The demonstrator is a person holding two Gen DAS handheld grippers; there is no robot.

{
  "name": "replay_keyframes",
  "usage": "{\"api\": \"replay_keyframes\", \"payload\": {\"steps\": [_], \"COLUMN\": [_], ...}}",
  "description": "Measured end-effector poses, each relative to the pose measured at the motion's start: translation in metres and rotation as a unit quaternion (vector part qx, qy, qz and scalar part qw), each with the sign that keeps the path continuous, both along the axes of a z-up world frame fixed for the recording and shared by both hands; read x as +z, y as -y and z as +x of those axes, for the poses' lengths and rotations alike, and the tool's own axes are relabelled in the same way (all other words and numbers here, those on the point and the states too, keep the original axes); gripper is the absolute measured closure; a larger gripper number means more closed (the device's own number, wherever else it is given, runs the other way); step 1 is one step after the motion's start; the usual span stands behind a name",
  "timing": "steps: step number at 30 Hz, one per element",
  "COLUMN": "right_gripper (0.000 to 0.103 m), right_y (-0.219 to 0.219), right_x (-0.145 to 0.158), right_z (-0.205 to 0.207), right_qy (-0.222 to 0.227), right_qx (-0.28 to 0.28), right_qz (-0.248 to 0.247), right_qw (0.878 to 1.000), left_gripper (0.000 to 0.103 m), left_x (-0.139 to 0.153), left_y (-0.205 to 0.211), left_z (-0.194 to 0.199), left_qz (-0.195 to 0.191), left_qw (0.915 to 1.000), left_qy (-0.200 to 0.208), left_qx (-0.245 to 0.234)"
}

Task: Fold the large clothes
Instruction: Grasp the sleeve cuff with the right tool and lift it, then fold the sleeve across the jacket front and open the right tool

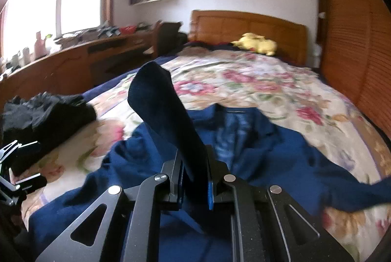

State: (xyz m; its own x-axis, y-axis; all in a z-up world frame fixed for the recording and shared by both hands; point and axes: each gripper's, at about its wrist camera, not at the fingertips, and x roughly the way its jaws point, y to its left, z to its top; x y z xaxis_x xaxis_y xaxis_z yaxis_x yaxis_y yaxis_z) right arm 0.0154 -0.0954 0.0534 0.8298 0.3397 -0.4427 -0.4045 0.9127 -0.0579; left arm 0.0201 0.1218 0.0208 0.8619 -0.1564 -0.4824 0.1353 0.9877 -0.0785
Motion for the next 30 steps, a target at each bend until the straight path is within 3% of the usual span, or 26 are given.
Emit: {"api": "replay_keyframes", "payload": {"steps": [5, 12, 22, 25, 27, 30], "right_gripper": [0.089, 0.093, 0.091, 0.073, 0.054, 0.049], "right_y": [0.043, 0.073, 0.078, 0.078, 0.087, 0.096], "right_x": [-0.008, -0.032, -0.033, -0.028, -0.02, -0.014], "right_z": [-0.034, -0.07, -0.11, -0.114, -0.124, -0.135], "right_qy": [0.008, -0.018, -0.07, -0.079, -0.086, -0.086], "right_qx": [-0.059, -0.109, -0.116, -0.129, -0.138, -0.148], "right_qz": [0.018, -0.001, -0.01, -0.02, -0.019, -0.024], "right_qw": [0.998, 0.994, 0.991, 0.988, 0.986, 0.985], "left_gripper": [0.011, 0.011, 0.011, 0.011, 0.011, 0.011], "left_x": [0.004, 0.007, 0.003, 0.003, 0.004, 0.004], "left_y": [0.005, 0.014, 0.025, 0.028, 0.031, 0.033], "left_z": [-0.002, -0.004, -0.009, -0.012, -0.014, -0.016], "left_qz": [-0.008, -0.017, -0.012, -0.019, -0.017, -0.016], "left_qw": [0.9999, 0.9995, 0.9989, 0.9983, 0.9982, 0.9981], "left_qy": [0.005, 0.009, 0.001, -0.003, -0.001, 0.001], "left_qx": [-0.01, -0.024, -0.046, -0.055, -0.057, -0.06]}}
